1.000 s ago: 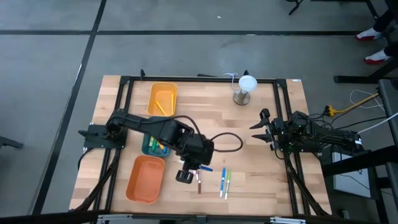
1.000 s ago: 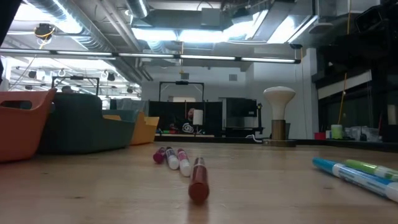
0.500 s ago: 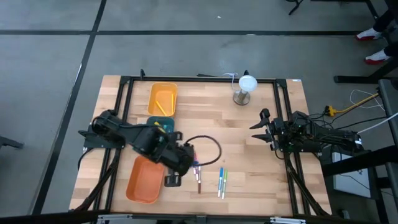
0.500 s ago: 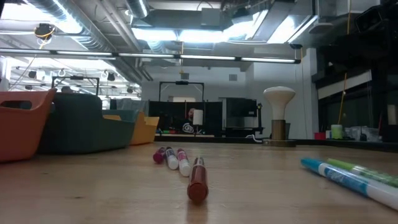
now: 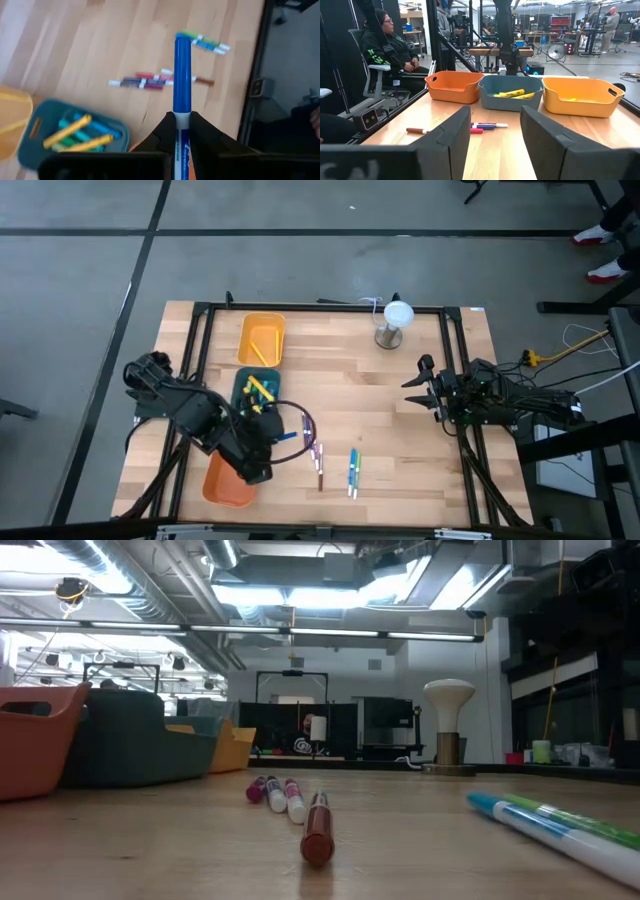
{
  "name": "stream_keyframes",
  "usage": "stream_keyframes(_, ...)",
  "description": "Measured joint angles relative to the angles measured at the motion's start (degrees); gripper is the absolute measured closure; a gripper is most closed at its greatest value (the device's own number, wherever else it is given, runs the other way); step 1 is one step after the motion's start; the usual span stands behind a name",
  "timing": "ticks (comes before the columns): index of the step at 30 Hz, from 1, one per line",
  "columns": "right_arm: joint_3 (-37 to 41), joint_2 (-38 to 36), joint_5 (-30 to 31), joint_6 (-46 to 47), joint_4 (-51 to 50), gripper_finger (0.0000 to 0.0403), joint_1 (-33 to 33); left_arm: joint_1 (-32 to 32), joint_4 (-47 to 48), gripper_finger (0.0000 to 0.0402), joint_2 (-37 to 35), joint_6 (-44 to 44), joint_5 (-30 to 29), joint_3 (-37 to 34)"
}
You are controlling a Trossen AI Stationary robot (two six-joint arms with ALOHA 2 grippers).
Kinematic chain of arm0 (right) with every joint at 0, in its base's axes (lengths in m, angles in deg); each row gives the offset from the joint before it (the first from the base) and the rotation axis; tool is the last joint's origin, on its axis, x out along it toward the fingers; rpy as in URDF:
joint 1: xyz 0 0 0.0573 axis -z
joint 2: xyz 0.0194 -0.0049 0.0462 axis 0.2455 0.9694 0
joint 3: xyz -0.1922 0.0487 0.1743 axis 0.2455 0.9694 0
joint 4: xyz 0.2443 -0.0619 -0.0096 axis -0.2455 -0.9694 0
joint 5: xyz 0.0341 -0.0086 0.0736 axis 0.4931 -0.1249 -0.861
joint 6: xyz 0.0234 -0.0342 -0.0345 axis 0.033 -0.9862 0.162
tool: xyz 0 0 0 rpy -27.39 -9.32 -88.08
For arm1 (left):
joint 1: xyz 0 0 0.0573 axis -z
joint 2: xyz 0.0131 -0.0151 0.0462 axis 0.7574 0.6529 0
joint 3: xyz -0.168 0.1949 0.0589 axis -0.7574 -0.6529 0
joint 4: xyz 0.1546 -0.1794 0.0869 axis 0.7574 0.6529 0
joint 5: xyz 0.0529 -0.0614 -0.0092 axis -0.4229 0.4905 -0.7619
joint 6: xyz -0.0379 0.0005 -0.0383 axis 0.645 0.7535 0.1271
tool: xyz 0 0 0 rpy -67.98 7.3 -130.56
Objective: Pick & Place Markers
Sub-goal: Put the left blue marker pen into the orange bin
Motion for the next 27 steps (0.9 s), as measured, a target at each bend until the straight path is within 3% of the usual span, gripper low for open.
stream_keyframes(6,0.00,-0.01,-0.01,0.00,0.00,0.0233,0.01,0.49,-1.34,0.0376,-7.44,5.35,-0.08,-12.90)
stream_keyframes(15,0.00,-0.01,-0.01,0.00,0.00,0.0233,-0.01,0.76,-16.98,0.0376,-21.49,14.26,0.19,-36.51)
stream_keyframes(27,0.00,0.01,-0.01,0.00,0.00,0.0233,0.00,5.61,-38.10,0.0372,-26.53,25.92,8.63,-61.65)
